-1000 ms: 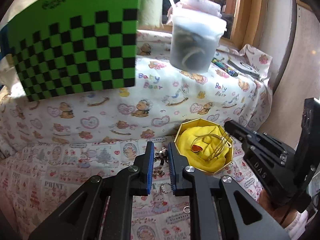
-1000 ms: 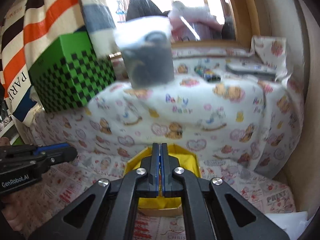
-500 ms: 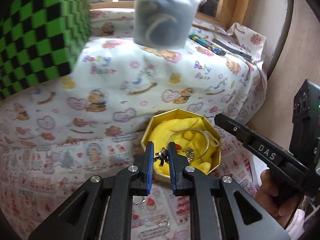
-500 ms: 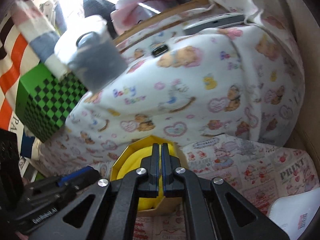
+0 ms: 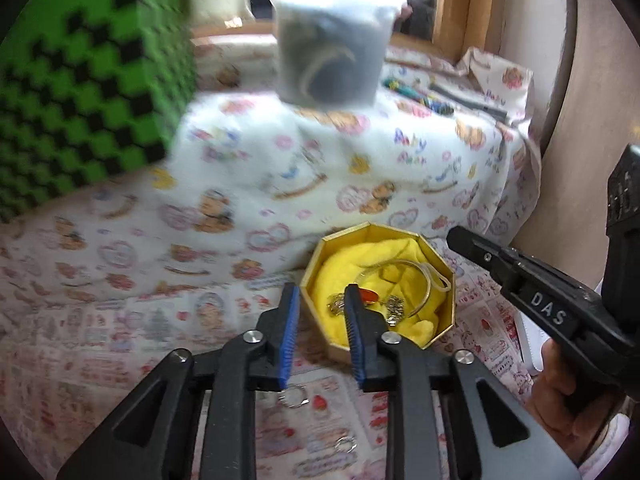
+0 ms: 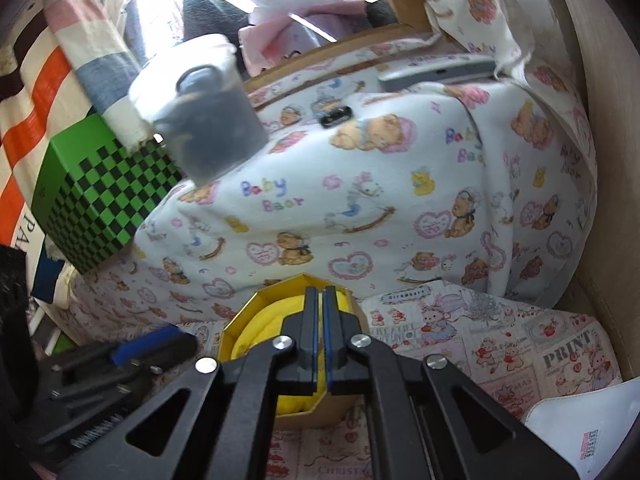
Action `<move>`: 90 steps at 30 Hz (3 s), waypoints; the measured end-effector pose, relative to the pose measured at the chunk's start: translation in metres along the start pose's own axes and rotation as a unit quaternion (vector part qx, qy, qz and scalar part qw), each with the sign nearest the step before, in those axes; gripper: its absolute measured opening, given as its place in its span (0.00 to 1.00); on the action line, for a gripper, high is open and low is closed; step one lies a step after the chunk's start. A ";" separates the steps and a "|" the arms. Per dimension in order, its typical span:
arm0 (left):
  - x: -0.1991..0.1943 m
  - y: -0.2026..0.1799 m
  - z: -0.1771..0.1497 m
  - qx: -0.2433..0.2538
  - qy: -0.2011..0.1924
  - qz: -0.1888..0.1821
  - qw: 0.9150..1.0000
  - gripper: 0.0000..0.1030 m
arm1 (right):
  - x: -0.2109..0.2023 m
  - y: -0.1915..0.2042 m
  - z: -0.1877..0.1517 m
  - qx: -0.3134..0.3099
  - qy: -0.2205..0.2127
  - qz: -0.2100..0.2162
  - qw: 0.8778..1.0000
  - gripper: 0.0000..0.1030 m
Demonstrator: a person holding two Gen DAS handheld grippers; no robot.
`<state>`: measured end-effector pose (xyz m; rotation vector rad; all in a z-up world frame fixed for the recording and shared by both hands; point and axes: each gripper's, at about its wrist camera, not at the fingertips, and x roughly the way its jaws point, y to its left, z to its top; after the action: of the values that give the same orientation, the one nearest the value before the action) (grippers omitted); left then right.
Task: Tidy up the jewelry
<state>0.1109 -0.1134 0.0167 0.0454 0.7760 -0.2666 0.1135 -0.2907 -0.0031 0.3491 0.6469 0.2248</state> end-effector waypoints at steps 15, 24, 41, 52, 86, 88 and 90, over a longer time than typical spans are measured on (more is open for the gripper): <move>-0.074 0.041 -0.037 -0.011 -0.075 0.050 0.996 0.33 | -0.014 0.075 -0.026 -0.099 0.020 0.006 0.995 0.05; -0.061 0.072 -0.064 -0.032 -0.077 0.076 0.994 0.37 | -0.007 0.088 -0.046 -0.128 0.033 0.012 0.991 0.26; -0.049 0.083 -0.076 -0.039 -0.090 0.104 0.990 0.78 | -0.010 0.087 -0.055 -0.153 -0.032 -0.027 0.987 0.69; -0.038 0.099 -0.079 -0.070 -0.084 0.097 0.989 0.89 | 0.001 0.074 -0.051 -0.129 -0.022 -0.062 0.989 0.70; -0.085 0.097 -0.065 -0.036 -0.136 0.192 0.971 0.89 | 0.031 0.110 -0.108 -0.164 0.241 -0.051 0.955 0.31; -0.085 0.098 -0.065 -0.038 -0.136 0.191 0.971 0.89 | 0.030 0.114 -0.111 -0.172 0.239 -0.055 0.954 0.25; -0.085 0.098 -0.065 -0.040 -0.136 0.192 0.971 0.89 | 0.032 0.118 -0.113 -0.173 0.236 -0.057 0.954 0.20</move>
<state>0.0332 0.0093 0.0244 0.0807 0.4903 0.1257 0.0564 -0.1449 -0.0596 -0.0882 1.0778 0.3102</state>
